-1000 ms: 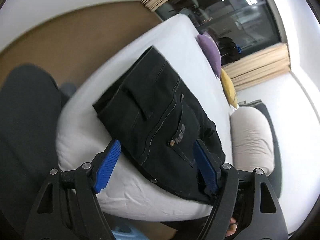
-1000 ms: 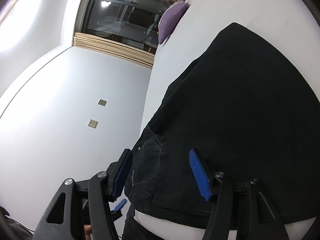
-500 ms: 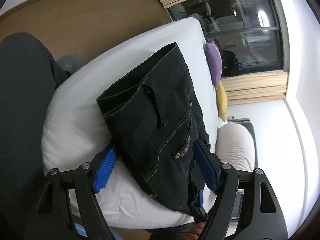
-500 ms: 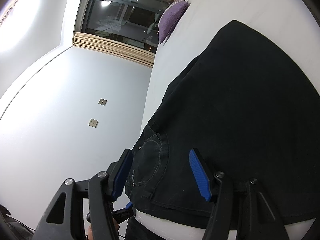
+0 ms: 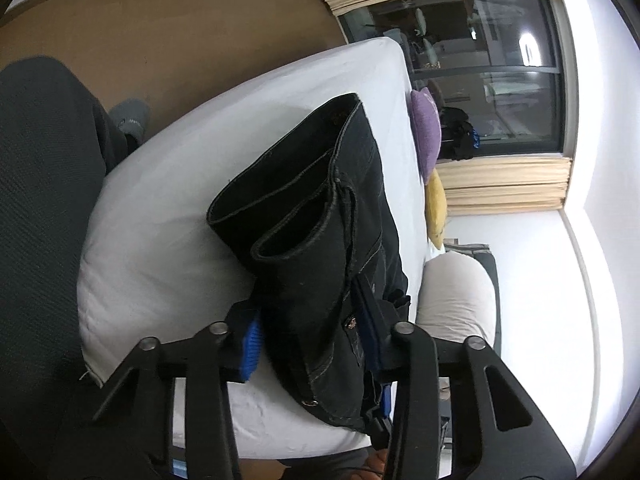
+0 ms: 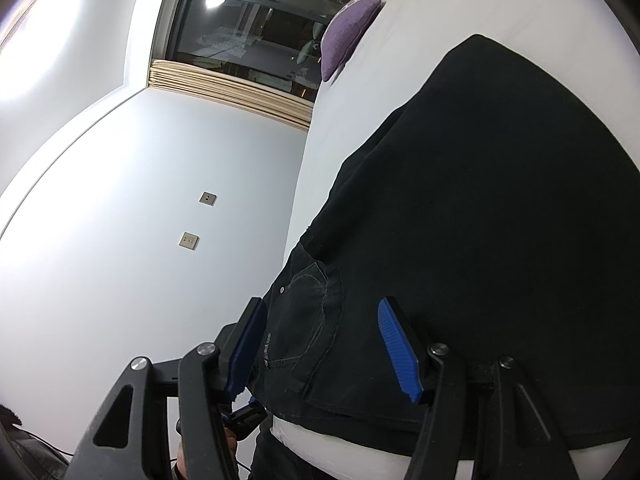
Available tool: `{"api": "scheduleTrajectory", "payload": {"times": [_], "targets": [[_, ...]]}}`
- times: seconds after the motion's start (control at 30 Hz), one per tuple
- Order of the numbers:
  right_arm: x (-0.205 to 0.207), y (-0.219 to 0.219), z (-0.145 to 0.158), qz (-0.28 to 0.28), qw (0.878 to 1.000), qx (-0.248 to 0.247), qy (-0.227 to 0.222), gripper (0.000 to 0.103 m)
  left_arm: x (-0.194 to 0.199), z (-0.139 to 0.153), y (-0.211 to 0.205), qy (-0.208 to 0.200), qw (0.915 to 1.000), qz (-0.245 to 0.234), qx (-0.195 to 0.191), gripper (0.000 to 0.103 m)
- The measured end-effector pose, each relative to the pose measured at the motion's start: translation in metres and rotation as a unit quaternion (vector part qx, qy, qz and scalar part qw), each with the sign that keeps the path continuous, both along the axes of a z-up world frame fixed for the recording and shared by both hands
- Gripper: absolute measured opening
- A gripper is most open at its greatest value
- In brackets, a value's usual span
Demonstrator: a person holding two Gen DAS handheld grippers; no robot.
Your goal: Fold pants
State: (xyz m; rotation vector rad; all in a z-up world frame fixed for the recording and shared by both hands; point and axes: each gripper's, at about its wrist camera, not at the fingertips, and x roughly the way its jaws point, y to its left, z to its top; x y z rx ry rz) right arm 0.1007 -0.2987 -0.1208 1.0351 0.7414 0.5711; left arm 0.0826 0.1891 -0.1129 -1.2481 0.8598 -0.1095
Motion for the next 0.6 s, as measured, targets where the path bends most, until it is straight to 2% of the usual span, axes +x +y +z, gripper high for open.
{"api": "scheduleTrajectory", "payload": {"times": [0.13, 0.23, 0.3, 0.4, 0.47, 0.53, 0.6], "targets": [[0.001, 0.003, 0.000, 0.003, 1.000, -0.002, 0.000, 0.062, 0.002, 0.001, -0.001, 0.000, 0.9999, -0.008, 0.013, 0.032], [0.005, 0.007, 0.002, 0.012, 1.000, -0.003, 0.004, 0.062, 0.009, -0.004, -0.002, 0.008, 0.9998, -0.010, 0.014, 0.024], [0.010, 0.013, 0.007, 0.021, 1.000, -0.008, 0.008, 0.062, 0.011, 0.003, -0.004, 0.005, 0.9995, -0.017, 0.028, 0.019], [0.020, 0.029, 0.024, 0.044, 0.999, -0.028, 0.004, 0.062, 0.015, 0.025, -0.014, -0.007, 0.9960, -0.035, 0.083, 0.017], [0.031, 0.044, 0.040, 0.066, 0.997, -0.037, -0.013, 0.062, 0.018, 0.045, -0.025, -0.028, 0.9891, -0.052, 0.135, 0.015], [0.046, 0.061, 0.053, 0.089, 0.994, -0.059, -0.022, 0.056, 0.021, 0.063, -0.036, -0.049, 0.9802, -0.067, 0.180, 0.015], [0.064, 0.077, 0.059, 0.114, 0.990, -0.083, -0.012, 0.037, 0.020, 0.075, -0.047, -0.064, 0.9742, -0.076, 0.203, 0.015]]}}
